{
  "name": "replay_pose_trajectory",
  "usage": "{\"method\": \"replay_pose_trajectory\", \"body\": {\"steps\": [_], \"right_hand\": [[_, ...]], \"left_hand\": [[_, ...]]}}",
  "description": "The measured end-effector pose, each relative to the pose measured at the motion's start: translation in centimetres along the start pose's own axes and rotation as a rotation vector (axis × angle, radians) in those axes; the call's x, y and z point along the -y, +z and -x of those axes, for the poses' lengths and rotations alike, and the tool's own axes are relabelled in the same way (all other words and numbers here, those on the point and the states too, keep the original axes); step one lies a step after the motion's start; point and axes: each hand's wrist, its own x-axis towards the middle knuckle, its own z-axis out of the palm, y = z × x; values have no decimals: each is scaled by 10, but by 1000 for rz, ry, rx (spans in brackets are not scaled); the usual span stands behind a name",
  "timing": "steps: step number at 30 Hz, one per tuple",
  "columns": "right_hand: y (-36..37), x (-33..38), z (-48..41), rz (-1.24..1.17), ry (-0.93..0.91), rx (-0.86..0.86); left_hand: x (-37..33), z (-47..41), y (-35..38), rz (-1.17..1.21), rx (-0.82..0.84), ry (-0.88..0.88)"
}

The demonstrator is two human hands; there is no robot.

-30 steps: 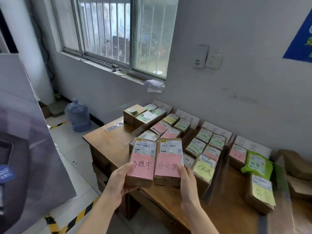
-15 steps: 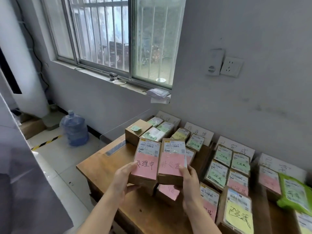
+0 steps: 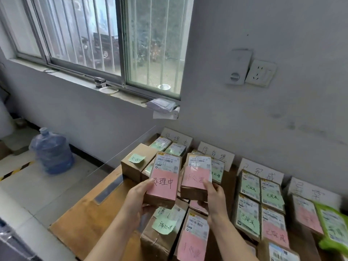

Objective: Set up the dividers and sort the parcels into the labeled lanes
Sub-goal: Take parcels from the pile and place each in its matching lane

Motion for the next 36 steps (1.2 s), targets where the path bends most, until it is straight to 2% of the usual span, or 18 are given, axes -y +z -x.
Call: {"method": "replay_pose_trajectory", "body": {"steps": [11, 22, 25, 30, 36], "right_hand": [[49, 10, -110, -4, 71, -269], [81, 5, -177, 48, 156, -351], [84, 2, -182, 169, 124, -397], [93, 7, -175, 523, 29, -512], [113, 14, -129, 595, -178, -537]], "left_hand": [[-43, -105, -14, -24, 153, -32], [-52, -168, -50, -5, 256, -100], [-50, -179, -58, 1, 278, -110], [-51, -184, -61, -13, 321, -107], [-52, -167, -66, -21, 330, -56]]}}
